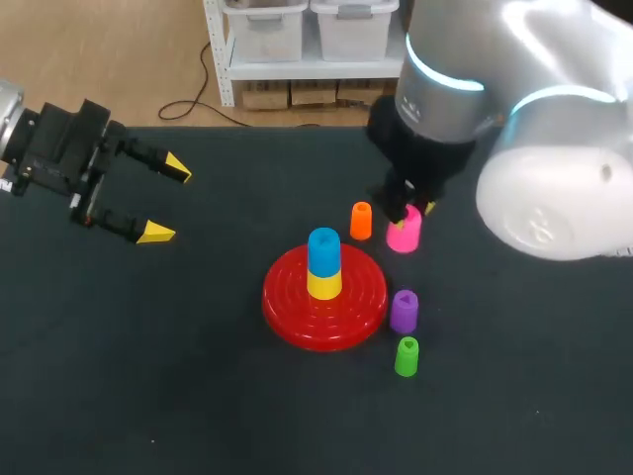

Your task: Pick up and stack the cylinders on the red base in this order: pink,purple,orange,green

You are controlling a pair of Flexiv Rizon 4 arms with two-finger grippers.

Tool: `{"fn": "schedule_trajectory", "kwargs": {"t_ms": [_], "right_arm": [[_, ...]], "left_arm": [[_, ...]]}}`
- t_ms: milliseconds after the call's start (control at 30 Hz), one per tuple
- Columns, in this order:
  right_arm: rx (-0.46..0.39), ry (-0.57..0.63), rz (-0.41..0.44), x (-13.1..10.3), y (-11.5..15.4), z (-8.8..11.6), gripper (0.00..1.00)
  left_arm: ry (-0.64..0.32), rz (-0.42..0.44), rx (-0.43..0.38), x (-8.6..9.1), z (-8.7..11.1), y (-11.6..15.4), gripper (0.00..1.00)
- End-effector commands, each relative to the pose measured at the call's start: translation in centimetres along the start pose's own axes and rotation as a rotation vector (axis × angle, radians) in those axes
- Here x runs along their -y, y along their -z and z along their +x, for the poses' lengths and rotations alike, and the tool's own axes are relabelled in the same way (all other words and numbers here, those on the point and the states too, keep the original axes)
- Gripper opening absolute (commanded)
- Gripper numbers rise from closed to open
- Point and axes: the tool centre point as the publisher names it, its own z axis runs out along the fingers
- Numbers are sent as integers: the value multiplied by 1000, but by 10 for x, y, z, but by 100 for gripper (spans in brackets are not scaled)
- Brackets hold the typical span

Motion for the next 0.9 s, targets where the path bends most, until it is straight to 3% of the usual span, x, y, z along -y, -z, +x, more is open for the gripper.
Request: {"fn": "schedule_trajectory", "kwargs": {"t_ms": [33, 467, 900], "right_arm": [[10, 30, -3, -14, 22, -8, 0], [11, 138, 17, -62, 34, -29, 0], [1, 171, 20, -83, 24, -40, 0]], "left_arm": [[-3, 0, 2, 0, 1, 0, 100], [-3, 0, 2, 0, 1, 0, 100], [-3, 0, 2, 0, 1, 0, 100]]}}
